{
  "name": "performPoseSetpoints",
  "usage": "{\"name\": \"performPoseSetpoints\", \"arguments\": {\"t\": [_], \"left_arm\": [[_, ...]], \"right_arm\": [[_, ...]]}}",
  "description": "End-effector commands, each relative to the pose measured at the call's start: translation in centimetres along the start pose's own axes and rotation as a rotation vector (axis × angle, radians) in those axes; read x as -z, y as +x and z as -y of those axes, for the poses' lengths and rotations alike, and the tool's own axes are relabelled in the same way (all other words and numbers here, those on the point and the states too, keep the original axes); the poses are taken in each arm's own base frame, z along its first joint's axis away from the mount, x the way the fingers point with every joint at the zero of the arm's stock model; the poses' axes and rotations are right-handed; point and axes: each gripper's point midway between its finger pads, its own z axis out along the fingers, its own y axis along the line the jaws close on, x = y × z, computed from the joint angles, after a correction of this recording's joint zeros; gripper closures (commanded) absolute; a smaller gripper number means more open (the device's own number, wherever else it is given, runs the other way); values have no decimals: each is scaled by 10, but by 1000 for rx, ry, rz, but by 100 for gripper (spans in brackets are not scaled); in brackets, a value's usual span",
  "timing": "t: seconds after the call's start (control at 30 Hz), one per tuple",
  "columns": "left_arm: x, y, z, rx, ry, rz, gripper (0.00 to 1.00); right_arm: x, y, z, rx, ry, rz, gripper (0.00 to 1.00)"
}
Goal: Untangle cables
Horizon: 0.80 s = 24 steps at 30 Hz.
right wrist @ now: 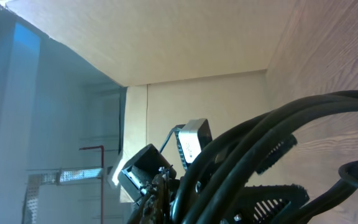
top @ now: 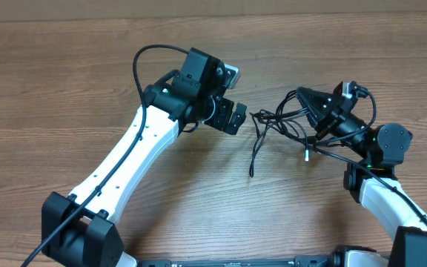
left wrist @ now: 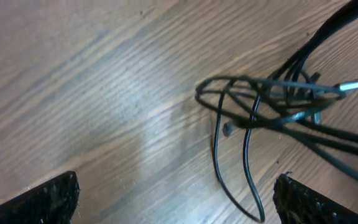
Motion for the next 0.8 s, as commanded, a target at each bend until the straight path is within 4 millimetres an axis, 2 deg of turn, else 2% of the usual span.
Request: {"name": "performPoseSetpoints", "arguments": {"t": [0.0,0.27,0.37,0.5,0.67,0.77], "left_arm": [[7,-12,8,-37,14,49,0],[9,-30,18,-56,54,124,0],[10,-35,25,-65,95,143,0],[11,-32,38,-89,168,134,0],[11,-27,39,-141,176,119,0],[13,-24,49,-227,233,118,0]], "right_arm": [[1,1,-8,2,-21,-5,96],[3,16,-35,9,-109,-51,96],[3,16,-36,13,-115,-54,96],[4,14,-37,12,-119,-44,96],[3,10,-37,-5,-124,-22,96],[3,10,-37,-16,-124,-22,96]]}}
